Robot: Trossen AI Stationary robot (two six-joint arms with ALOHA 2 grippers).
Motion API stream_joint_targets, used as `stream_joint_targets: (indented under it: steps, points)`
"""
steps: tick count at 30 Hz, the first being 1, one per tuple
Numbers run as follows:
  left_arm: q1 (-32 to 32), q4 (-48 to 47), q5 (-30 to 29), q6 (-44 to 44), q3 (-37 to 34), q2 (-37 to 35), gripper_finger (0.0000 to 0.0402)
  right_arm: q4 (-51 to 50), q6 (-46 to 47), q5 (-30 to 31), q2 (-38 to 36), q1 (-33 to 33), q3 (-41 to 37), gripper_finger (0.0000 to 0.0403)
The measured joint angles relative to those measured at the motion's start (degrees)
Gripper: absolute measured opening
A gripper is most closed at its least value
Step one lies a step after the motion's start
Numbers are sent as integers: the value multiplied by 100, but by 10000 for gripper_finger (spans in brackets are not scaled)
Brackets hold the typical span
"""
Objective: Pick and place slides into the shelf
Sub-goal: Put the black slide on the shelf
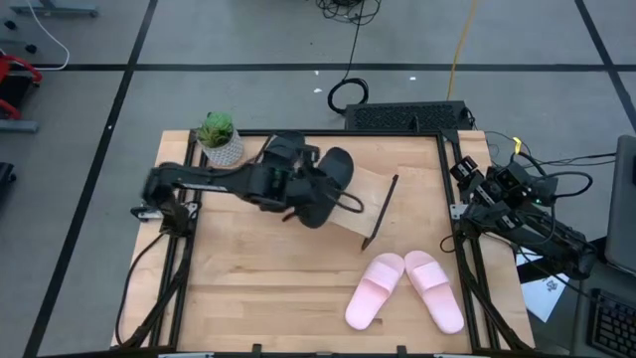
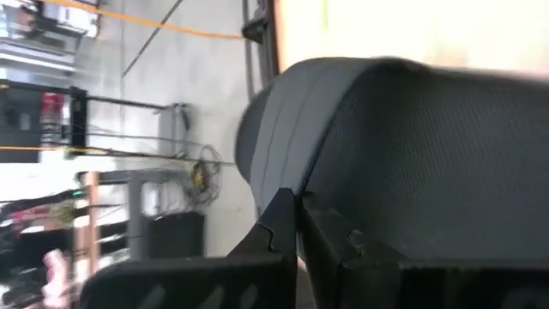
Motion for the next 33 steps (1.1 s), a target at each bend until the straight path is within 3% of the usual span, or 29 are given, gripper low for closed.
stream_joint_targets:
  steps: [6, 9, 22, 33]
  points:
    - [-70, 1499, -83, 400, -1815, -1134, 0, 39, -74, 9, 0, -2, 0, 187]
    - [-78, 1967, -26, 638, -2345, -1419, 0, 57, -81, 37, 0, 0, 0, 187]
    - [559, 2444, 440, 725, -2951, -1555, 0, 42, -212, 204, 0, -1, 0, 187]
    - [799, 2540, 571, 728, -2968, -1560, 0, 42, -214, 172, 0, -3, 0, 187]
